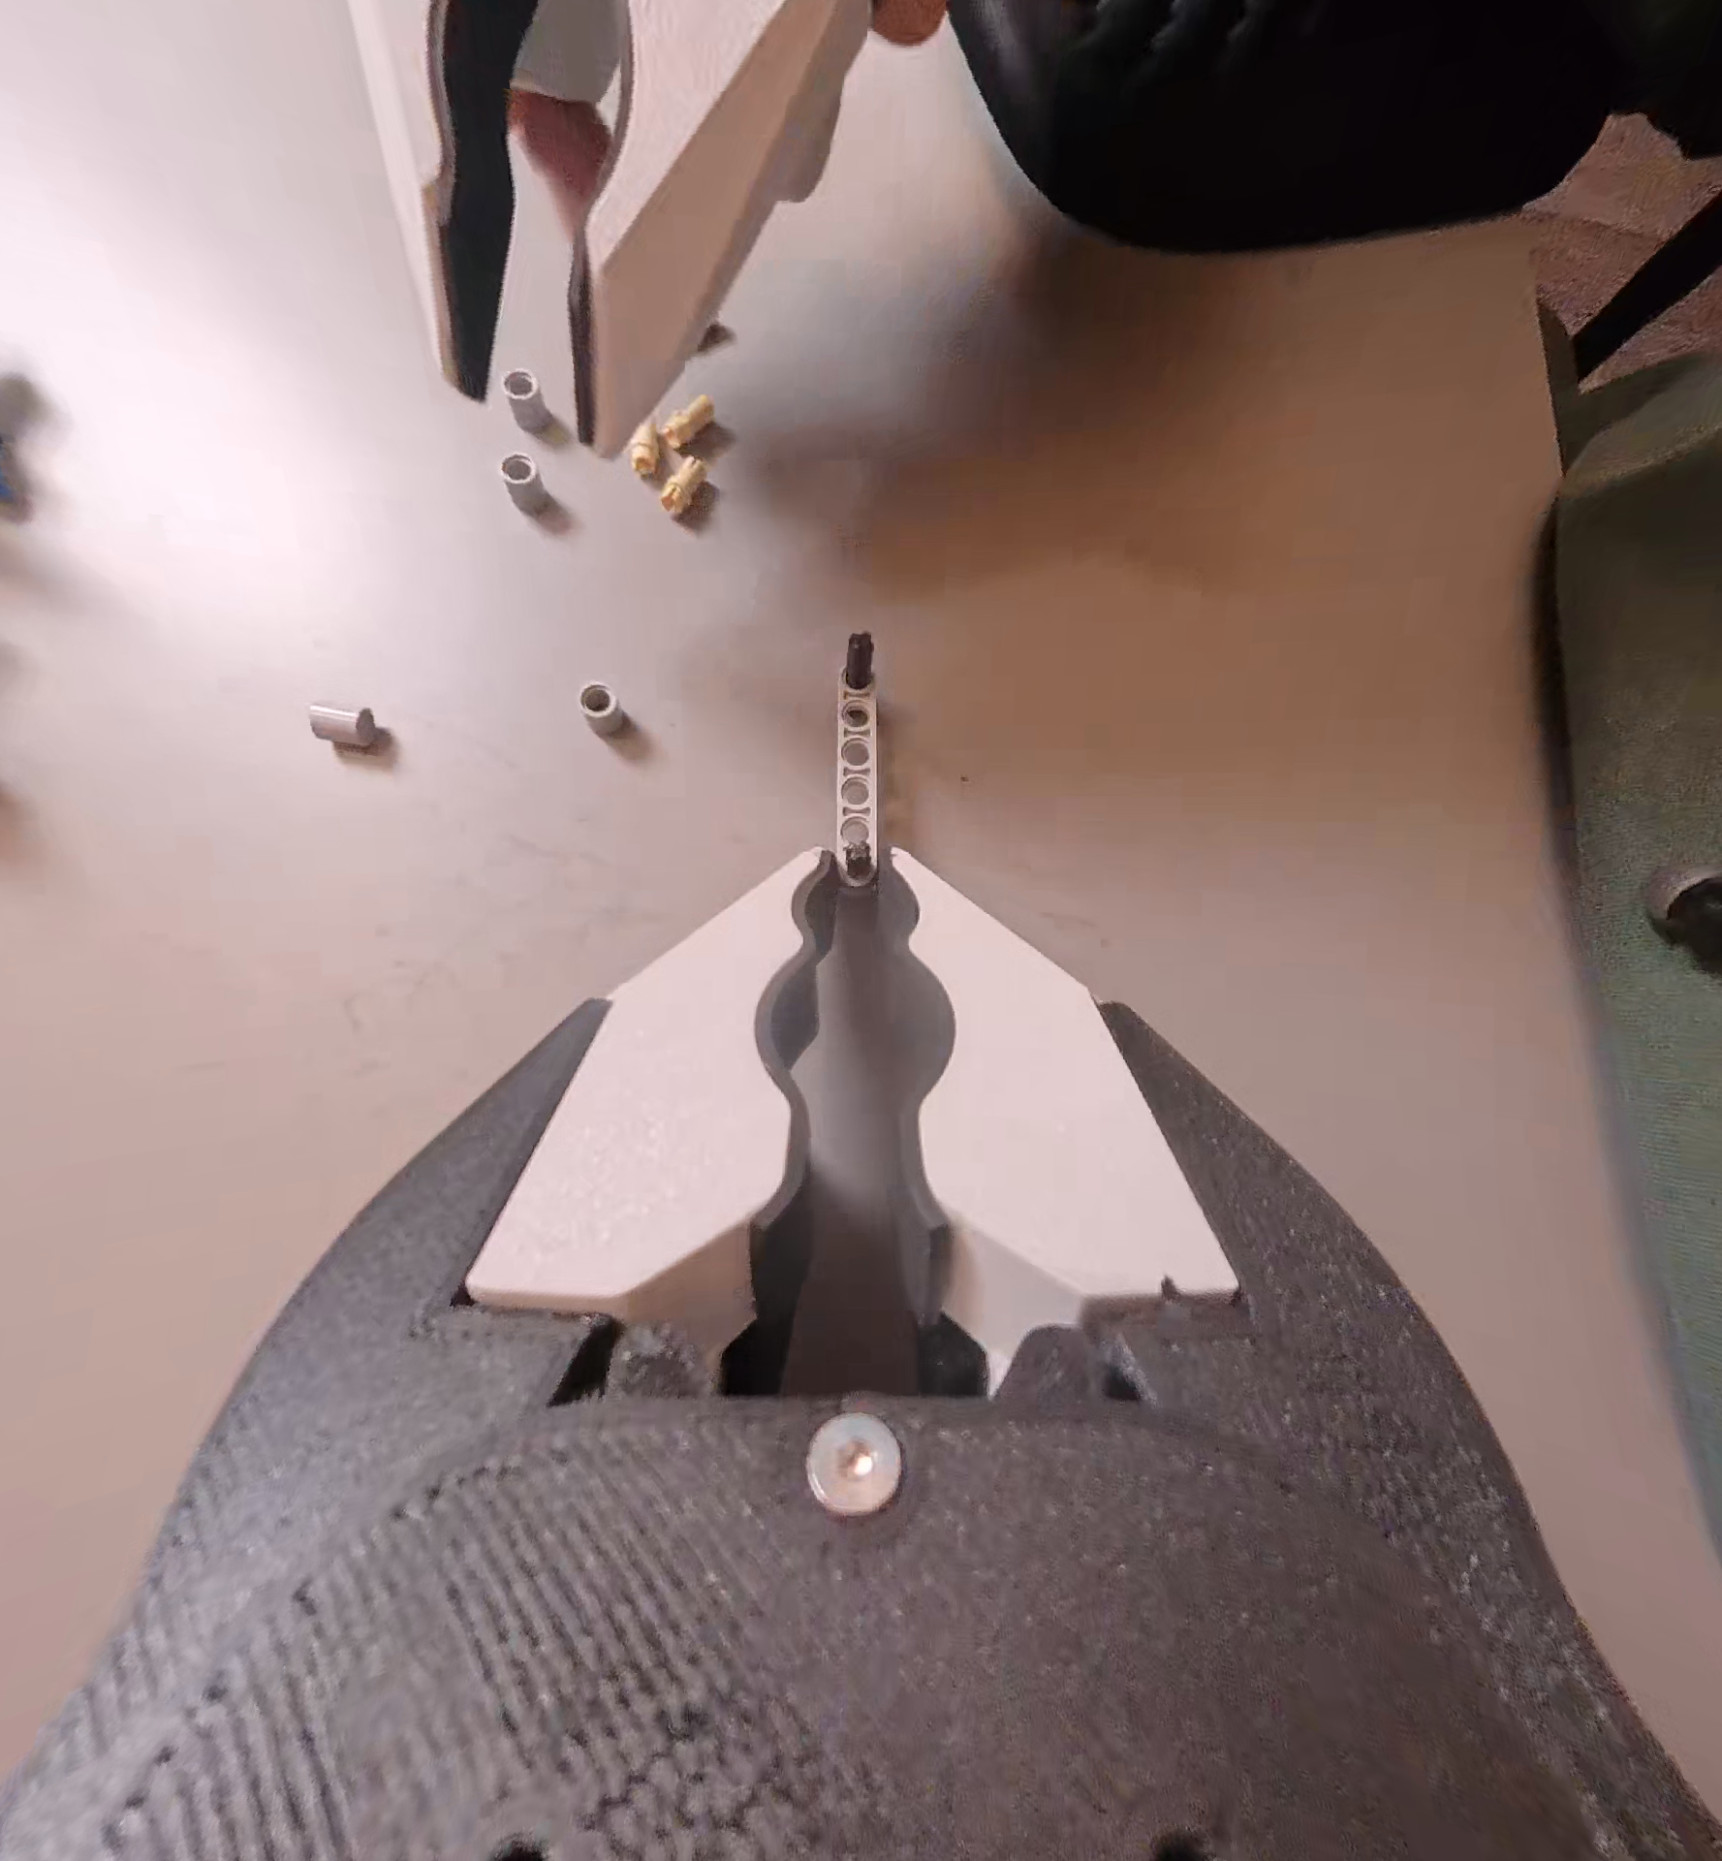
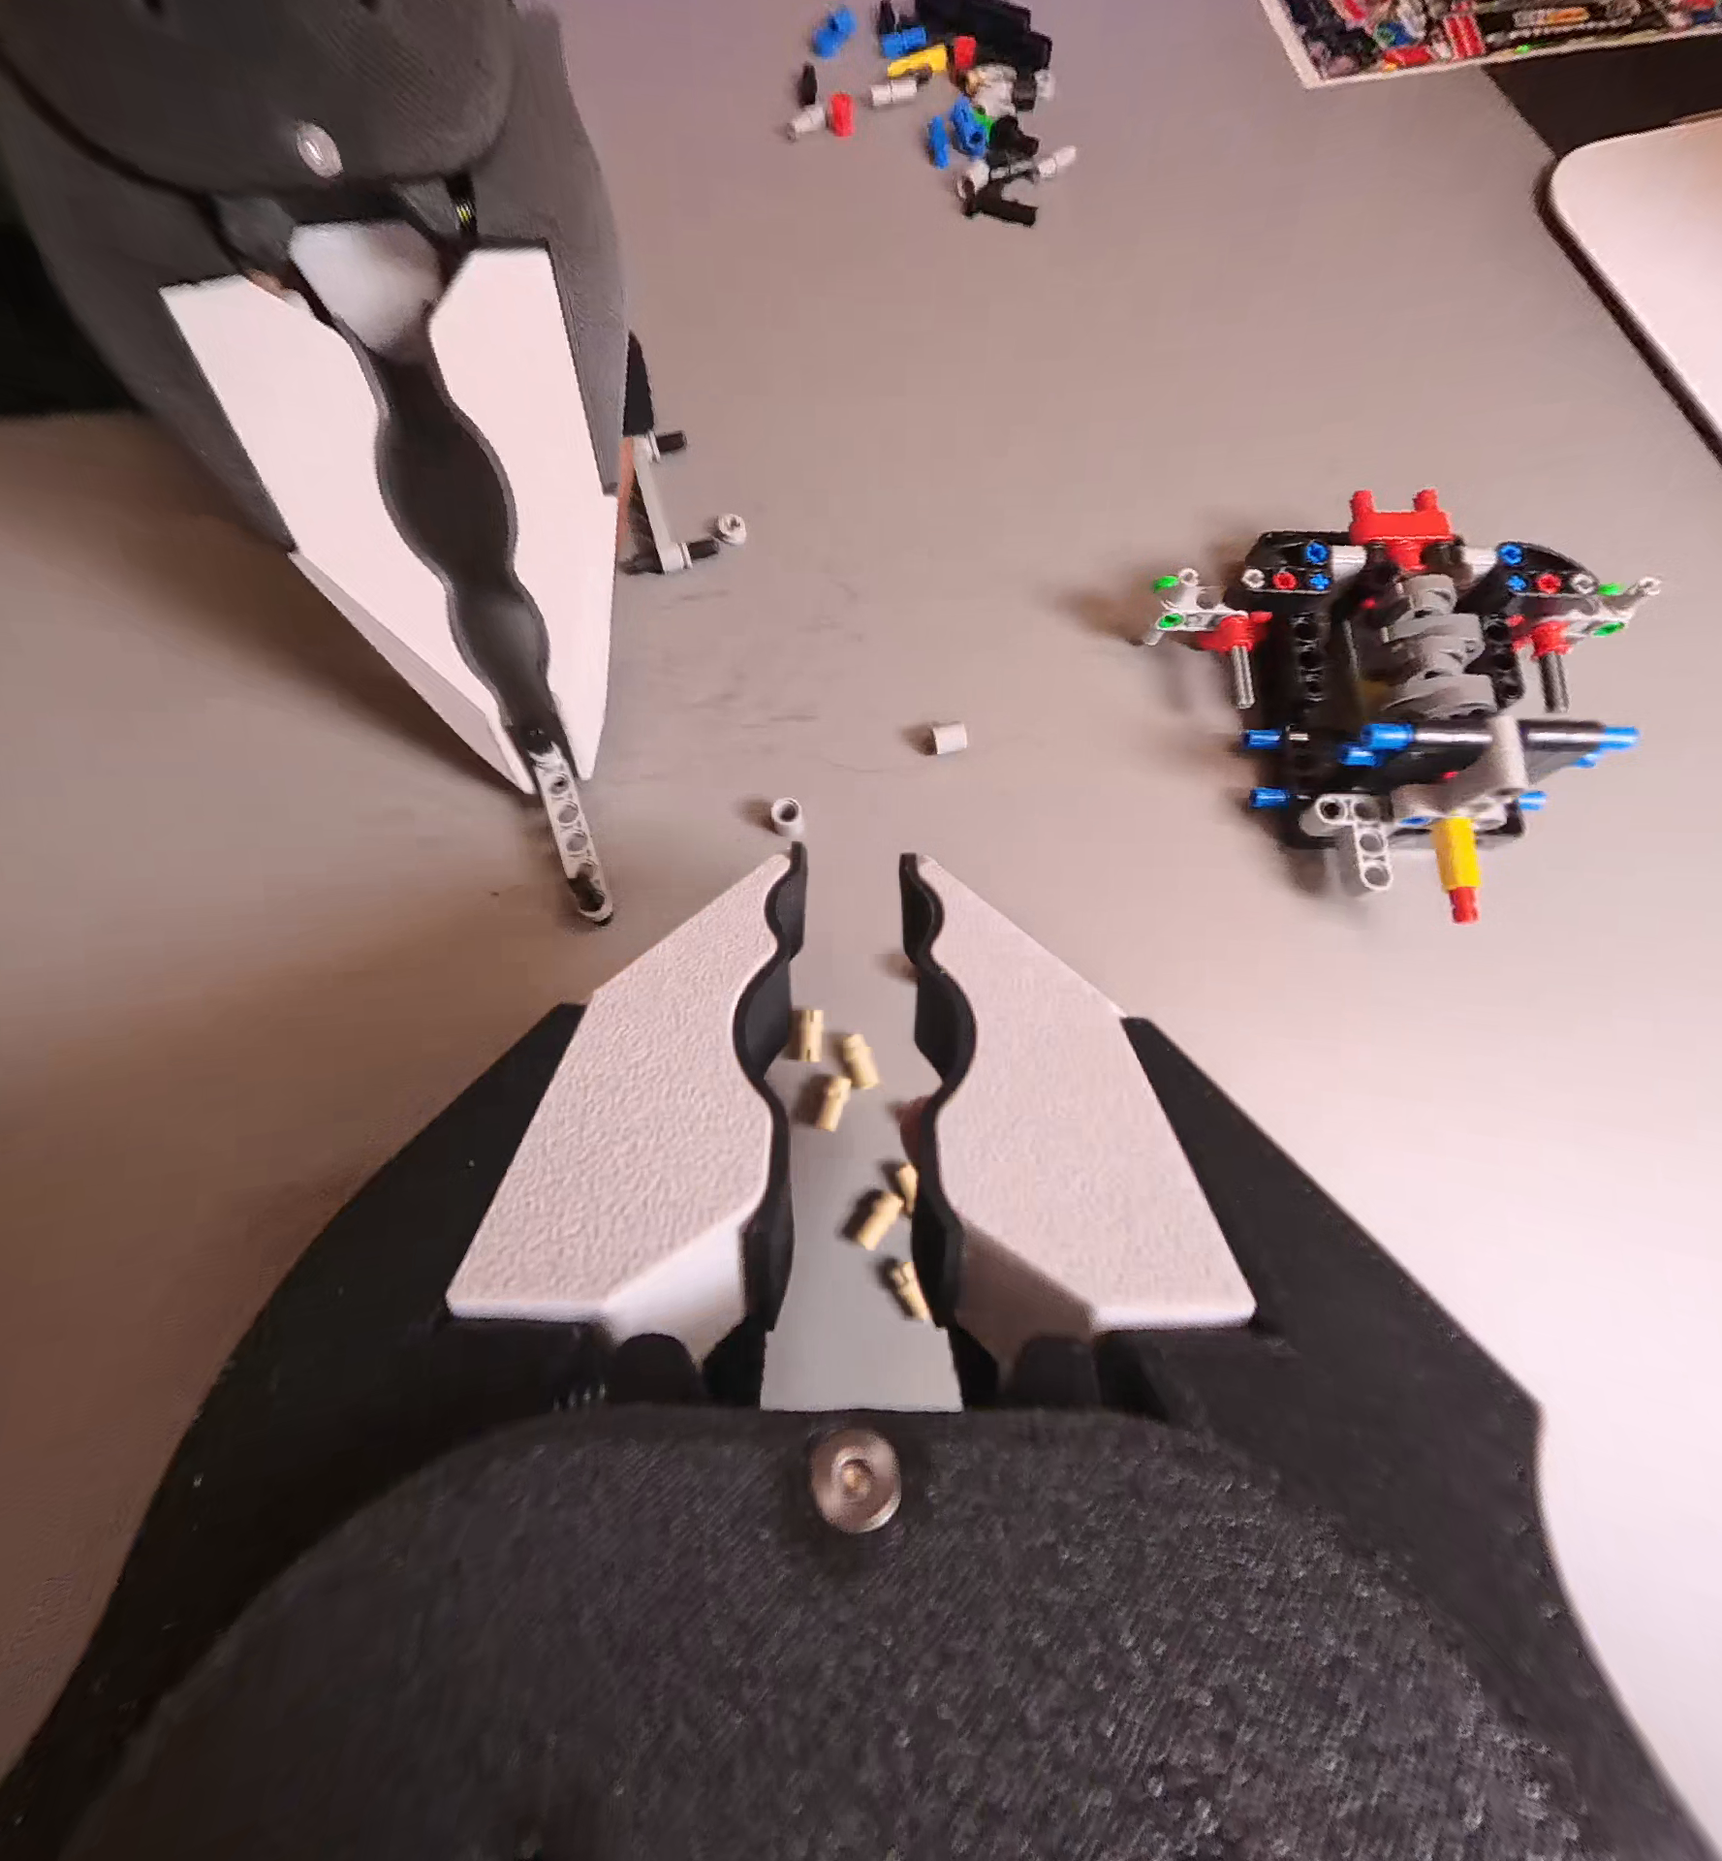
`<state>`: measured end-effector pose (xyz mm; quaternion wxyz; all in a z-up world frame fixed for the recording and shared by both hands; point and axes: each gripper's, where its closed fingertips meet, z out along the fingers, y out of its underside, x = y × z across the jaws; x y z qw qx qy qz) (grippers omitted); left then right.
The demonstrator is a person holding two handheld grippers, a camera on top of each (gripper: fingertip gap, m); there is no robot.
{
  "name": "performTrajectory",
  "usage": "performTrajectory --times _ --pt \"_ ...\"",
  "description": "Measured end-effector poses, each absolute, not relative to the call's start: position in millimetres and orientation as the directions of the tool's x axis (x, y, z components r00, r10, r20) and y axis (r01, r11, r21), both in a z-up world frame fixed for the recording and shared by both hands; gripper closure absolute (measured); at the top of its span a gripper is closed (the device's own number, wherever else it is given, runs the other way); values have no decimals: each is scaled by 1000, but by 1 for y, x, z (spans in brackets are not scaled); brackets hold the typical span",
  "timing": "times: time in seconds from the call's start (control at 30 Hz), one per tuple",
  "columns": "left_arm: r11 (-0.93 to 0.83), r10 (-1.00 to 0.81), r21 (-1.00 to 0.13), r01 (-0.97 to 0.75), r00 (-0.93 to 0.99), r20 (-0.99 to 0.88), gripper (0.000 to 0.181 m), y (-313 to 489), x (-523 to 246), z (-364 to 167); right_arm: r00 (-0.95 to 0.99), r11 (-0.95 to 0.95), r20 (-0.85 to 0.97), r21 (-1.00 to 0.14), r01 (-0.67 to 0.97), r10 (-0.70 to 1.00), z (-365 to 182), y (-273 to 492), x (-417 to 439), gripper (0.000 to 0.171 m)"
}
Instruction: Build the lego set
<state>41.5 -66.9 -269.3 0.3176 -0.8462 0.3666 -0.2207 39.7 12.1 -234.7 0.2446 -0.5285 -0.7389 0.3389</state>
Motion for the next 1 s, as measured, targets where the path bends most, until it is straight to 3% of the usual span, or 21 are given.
performTrajectory --times 0.03,0.17,0.23,0.37,0.47,1.0 --pt "-533 -757 -698 -478 638 141 176 -67 41 -269 -337 241 24 -747 619 941 -237 11 36 155" --pt "-512 -763 -723 -464 632 136 154 -71 40 -262 -396 314 69 -736 599 916 -239 -1 22 155" --pt "-488 -758 -760 -428 640 126 151 -71 30 -245 -391 319 83 -743 588 917 -235 -2 18 155" --pt "-479 -640 -798 -367 768 32 158 -62 -39 -220 -357 302 117 -796 524 927 -219 3 22 156" --pt "-523 -595 -758 -390 804 -3 160 -70 -87 -239 -326 279 126 -832 480 937 -208 10 30 156" --pt "-460 -741 -726 -511 671 -3 170 -57 -51 -271 -321 270 122 -840 471 939 -215 13 39 158"
